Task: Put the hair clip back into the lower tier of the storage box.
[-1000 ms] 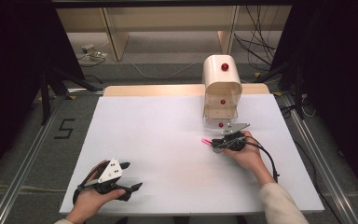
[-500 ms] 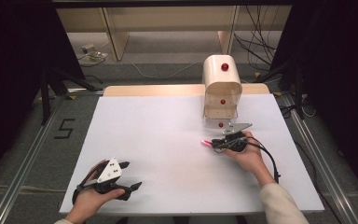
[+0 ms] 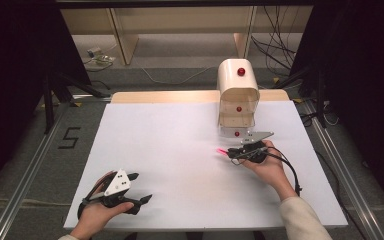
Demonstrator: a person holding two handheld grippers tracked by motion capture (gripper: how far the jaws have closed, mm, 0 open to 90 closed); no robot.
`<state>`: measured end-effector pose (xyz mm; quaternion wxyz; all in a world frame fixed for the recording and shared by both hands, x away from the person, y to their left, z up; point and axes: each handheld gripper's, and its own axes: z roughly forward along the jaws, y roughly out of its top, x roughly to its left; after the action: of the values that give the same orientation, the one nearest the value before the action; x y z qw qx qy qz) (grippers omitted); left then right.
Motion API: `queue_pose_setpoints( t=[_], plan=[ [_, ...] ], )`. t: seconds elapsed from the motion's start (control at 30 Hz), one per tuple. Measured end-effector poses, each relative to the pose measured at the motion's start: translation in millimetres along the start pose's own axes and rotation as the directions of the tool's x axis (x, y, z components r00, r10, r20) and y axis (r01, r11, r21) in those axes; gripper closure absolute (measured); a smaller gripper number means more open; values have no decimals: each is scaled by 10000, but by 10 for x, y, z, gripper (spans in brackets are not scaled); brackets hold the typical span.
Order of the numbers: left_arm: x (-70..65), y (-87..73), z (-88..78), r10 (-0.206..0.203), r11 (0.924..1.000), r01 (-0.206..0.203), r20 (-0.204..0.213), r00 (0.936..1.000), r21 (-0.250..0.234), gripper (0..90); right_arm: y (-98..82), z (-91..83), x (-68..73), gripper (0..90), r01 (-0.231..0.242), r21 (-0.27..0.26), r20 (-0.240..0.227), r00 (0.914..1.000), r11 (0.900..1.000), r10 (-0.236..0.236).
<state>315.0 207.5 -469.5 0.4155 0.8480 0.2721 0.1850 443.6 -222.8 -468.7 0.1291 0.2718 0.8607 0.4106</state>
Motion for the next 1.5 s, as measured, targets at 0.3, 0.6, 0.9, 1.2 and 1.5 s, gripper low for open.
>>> queue_pose_setpoints(
  t=[0.3, 0.6, 0.9, 1.2, 1.5],
  plan=[
    [0, 0, -2, 16, 10000, -16, -7, 10000, -18, 171, 20, -41, 21, 828, 3, -98, 70, 10000, 10000, -3],
    [1, 4, -5, 57, 10000, -57, -53, 10000, -14, 171, 49, -98, 39, 828, -8, -222, 152, 9999, 9998, 12],
    [2, 4, -5, 26, 10000, -26, -61, 10000, -38, 170, 64, -148, 43, 828, -155, -334, 182, 9997, 9993, 161],
    [3, 5, -6, 24, 10000, -25, -74, 10000, -44, 170, 80, -194, 38, 828, -175, -471, 241, 9995, 9987, 187],
    [3, 5, -7, 29, 10000, -30, -82, 10000, -54, 170, 94, -226, 38, 828, -238, -569, 262, 9993, 9981, 253]
  ],
)
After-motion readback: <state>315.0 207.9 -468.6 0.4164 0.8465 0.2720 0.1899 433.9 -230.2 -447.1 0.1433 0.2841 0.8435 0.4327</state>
